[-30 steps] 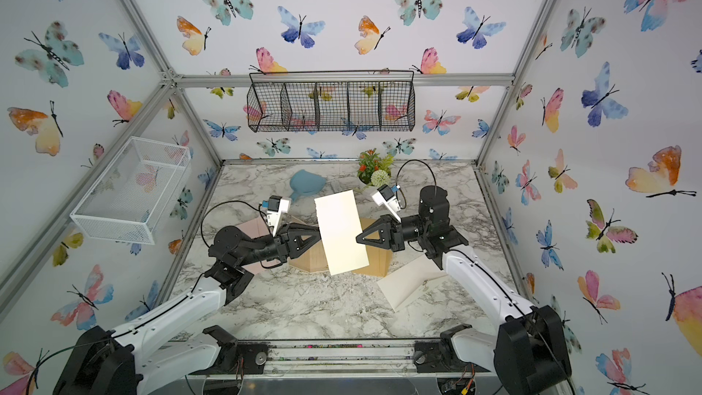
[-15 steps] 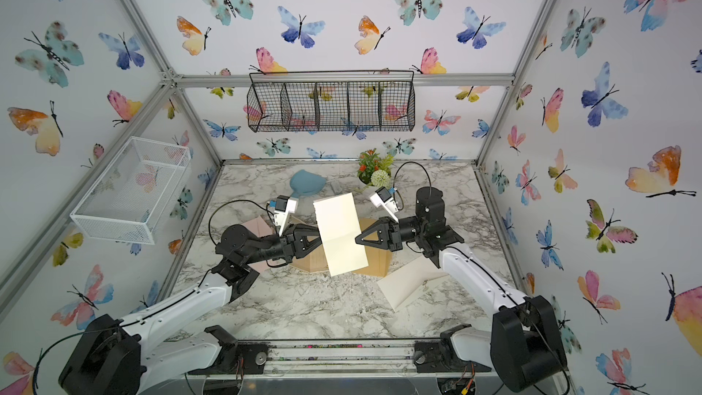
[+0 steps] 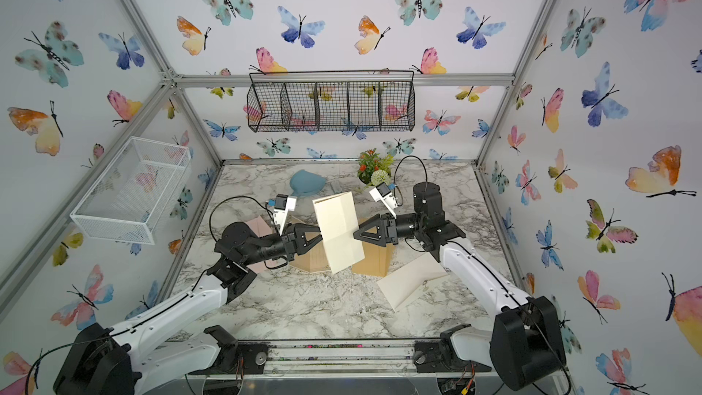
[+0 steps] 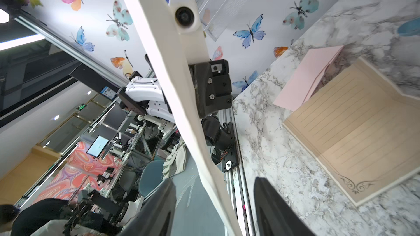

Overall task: Take the letter paper out of the envelope
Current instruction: Unfold the letter paper.

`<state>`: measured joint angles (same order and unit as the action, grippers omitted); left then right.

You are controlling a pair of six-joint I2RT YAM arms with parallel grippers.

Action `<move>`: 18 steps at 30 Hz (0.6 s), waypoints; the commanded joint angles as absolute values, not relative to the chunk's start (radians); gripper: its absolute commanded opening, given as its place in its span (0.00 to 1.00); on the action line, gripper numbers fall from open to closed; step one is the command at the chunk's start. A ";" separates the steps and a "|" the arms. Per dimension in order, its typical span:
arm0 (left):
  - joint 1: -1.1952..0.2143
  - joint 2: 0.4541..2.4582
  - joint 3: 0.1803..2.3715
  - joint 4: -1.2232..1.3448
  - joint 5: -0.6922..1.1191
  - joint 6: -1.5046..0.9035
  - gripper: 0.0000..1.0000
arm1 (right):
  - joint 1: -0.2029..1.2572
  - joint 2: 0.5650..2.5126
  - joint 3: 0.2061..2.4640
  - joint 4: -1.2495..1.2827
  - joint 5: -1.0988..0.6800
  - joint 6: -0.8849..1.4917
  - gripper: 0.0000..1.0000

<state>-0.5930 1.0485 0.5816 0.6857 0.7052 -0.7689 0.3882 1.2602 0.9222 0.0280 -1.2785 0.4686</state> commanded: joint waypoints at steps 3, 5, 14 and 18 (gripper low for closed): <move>-0.622 0.993 0.701 0.288 0.382 -0.654 0.00 | 0.398 1.181 1.018 -0.260 -0.809 0.434 0.58; -0.651 0.999 0.769 0.123 0.245 -0.624 0.00 | 0.448 1.146 1.072 -0.386 -0.513 0.439 0.54; -0.881 1.186 0.993 -0.146 -0.193 -0.595 0.00 | 1.015 1.178 1.147 -0.394 0.303 0.510 0.56; -0.909 1.227 1.034 -0.189 -0.250 -0.595 0.00 | 1.103 1.309 1.251 -0.500 0.478 0.527 0.56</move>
